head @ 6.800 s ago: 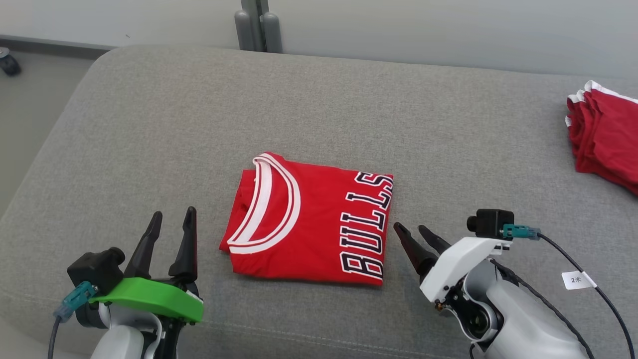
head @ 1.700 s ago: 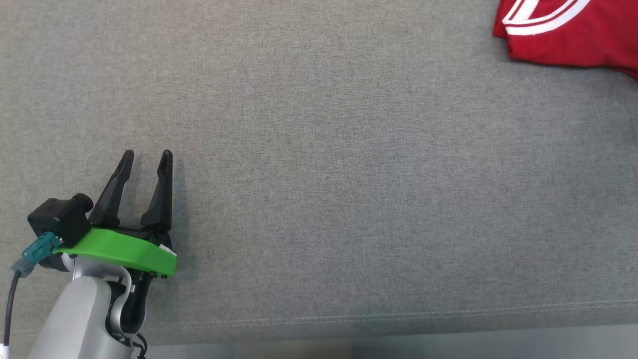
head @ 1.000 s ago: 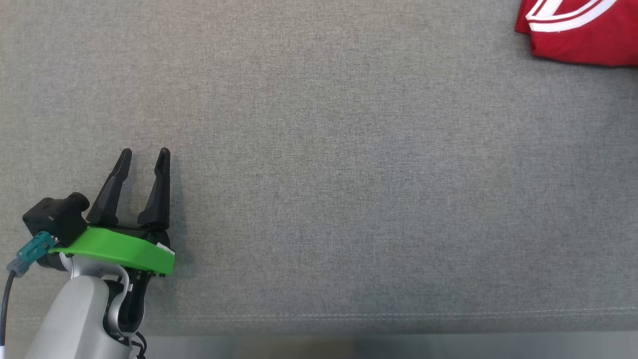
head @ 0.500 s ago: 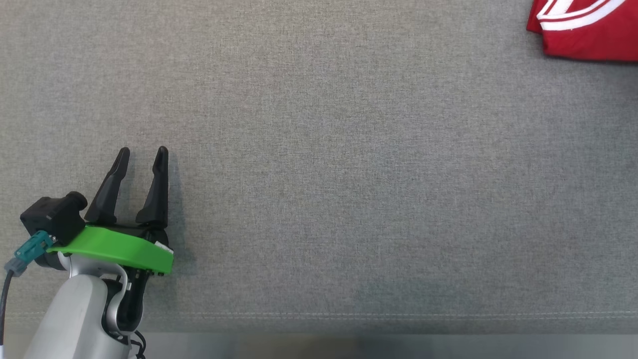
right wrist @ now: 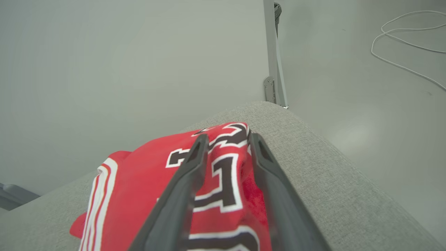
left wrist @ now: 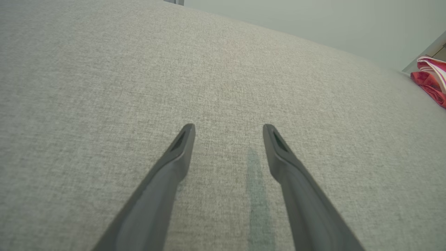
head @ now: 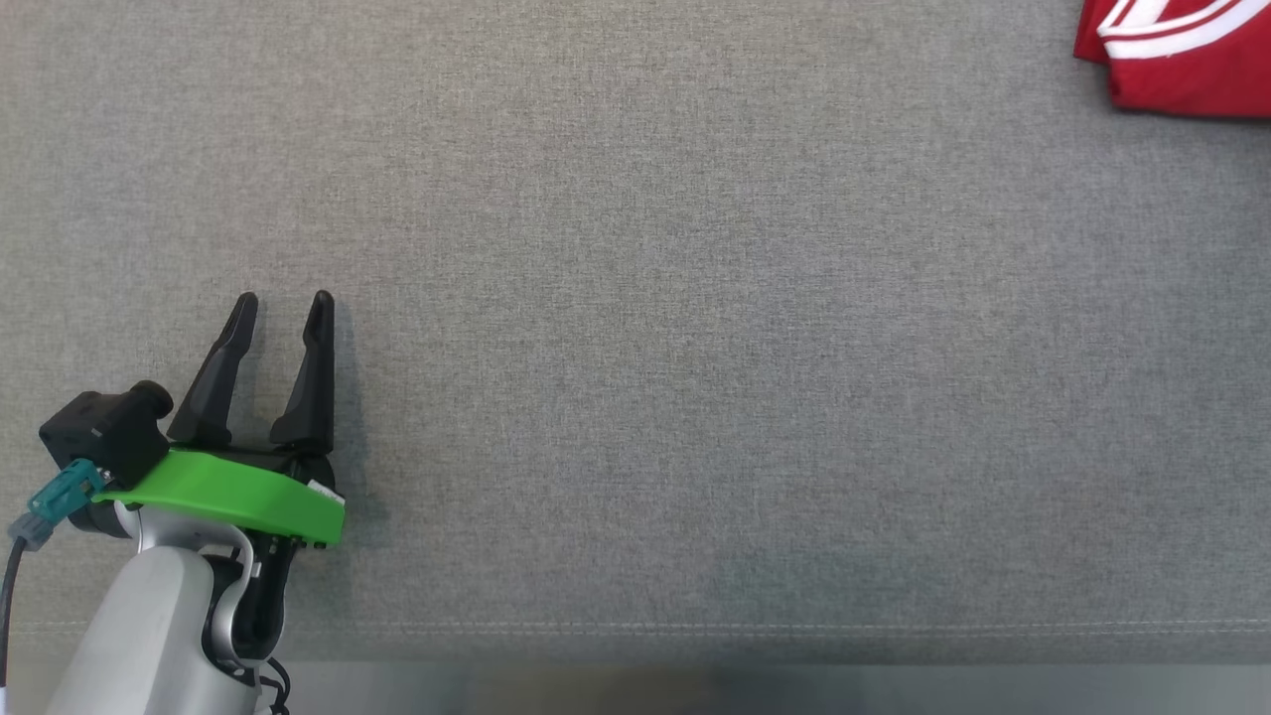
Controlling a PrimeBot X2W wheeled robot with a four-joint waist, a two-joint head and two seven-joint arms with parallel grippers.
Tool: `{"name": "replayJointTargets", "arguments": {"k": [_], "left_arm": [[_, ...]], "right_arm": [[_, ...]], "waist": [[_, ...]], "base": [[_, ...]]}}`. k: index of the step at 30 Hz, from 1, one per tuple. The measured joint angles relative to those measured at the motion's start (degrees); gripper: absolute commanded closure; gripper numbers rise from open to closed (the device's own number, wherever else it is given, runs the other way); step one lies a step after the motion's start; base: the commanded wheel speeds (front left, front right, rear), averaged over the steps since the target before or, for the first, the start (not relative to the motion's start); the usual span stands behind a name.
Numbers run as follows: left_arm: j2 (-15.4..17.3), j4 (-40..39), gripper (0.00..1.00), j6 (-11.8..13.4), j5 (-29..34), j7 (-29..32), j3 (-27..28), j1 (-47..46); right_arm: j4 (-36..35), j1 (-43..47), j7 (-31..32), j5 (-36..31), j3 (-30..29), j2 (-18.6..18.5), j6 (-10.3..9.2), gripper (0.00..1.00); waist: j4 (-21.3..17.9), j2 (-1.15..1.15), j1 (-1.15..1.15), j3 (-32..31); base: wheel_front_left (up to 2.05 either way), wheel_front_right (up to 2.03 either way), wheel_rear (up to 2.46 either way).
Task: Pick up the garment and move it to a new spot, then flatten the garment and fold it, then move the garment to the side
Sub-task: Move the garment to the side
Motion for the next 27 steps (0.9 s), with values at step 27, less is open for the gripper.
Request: {"name": "replayJointTargets", "arguments": {"k": [27], "left_arm": [[-2.1,1.8,0.0,0.0,-0.1,0.0,3.5,0.1]], "right_arm": [[-8.0,7.2,-5.8,-11.0,4.8,4.7,-1.6,0.0]], "waist": [[-3.5,0.0,0.0,-9.4]], "base": [[0.0,0.0,0.0]]}}
